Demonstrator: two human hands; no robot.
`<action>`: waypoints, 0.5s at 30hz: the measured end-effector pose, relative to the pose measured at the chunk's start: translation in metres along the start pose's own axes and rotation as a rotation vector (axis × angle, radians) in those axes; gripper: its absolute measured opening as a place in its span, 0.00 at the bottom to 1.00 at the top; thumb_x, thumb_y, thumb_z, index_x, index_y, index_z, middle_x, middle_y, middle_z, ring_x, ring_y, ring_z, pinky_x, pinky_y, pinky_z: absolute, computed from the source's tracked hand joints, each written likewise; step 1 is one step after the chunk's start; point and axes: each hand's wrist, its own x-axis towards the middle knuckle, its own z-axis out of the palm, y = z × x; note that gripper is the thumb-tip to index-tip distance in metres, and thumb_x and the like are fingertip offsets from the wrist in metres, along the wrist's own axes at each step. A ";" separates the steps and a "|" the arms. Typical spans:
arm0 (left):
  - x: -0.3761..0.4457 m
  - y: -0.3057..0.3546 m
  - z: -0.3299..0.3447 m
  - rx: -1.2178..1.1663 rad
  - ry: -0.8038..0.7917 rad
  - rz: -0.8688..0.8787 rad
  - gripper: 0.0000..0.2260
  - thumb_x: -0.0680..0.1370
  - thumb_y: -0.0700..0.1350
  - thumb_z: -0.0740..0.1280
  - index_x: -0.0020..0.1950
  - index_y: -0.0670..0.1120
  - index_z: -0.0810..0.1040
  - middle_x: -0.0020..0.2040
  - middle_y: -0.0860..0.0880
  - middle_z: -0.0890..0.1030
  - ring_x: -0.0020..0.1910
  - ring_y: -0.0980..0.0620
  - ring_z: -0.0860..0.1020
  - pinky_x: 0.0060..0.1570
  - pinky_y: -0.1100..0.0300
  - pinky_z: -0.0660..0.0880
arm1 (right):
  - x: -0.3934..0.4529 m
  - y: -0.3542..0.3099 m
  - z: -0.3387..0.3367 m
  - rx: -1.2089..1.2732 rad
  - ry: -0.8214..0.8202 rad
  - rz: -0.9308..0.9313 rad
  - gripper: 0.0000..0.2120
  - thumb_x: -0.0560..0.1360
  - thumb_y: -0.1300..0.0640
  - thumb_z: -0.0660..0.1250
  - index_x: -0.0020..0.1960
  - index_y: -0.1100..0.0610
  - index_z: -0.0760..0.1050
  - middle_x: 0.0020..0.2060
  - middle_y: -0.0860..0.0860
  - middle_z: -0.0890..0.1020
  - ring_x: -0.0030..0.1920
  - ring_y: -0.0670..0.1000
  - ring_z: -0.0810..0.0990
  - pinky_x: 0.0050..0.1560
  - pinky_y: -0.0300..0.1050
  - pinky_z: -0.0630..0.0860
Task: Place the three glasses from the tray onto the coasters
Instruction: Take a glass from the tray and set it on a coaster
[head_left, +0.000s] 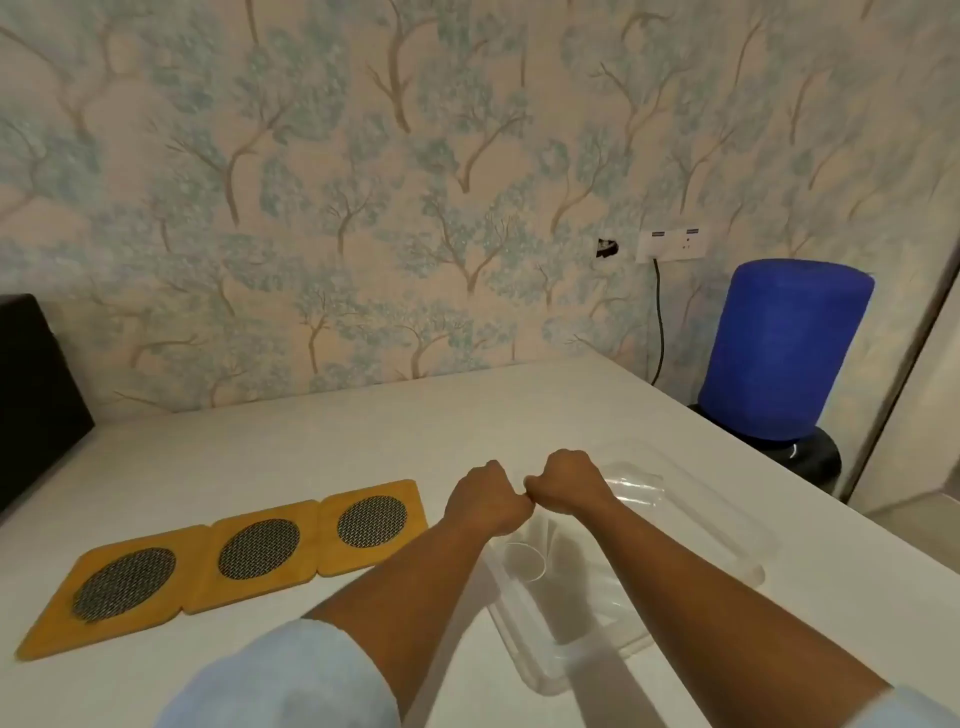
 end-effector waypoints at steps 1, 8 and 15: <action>0.001 0.002 0.002 0.028 -0.028 -0.007 0.26 0.74 0.53 0.64 0.68 0.43 0.68 0.62 0.44 0.77 0.56 0.45 0.77 0.43 0.57 0.72 | 0.002 0.001 0.003 -0.001 -0.005 0.001 0.17 0.70 0.57 0.67 0.28 0.58 0.62 0.26 0.50 0.68 0.25 0.48 0.65 0.25 0.40 0.62; 0.007 0.007 0.018 0.220 -0.113 -0.032 0.20 0.74 0.53 0.65 0.61 0.43 0.71 0.41 0.51 0.75 0.42 0.48 0.76 0.34 0.58 0.68 | 0.014 0.005 0.018 -0.010 -0.081 0.093 0.17 0.69 0.56 0.67 0.27 0.57 0.64 0.24 0.50 0.70 0.24 0.49 0.69 0.27 0.39 0.66; 0.017 0.010 0.028 0.206 -0.176 -0.061 0.35 0.72 0.64 0.66 0.68 0.42 0.64 0.56 0.49 0.80 0.53 0.47 0.80 0.41 0.56 0.71 | 0.023 0.012 0.024 0.116 -0.090 0.117 0.25 0.72 0.45 0.70 0.26 0.57 0.65 0.21 0.50 0.71 0.23 0.47 0.69 0.24 0.38 0.64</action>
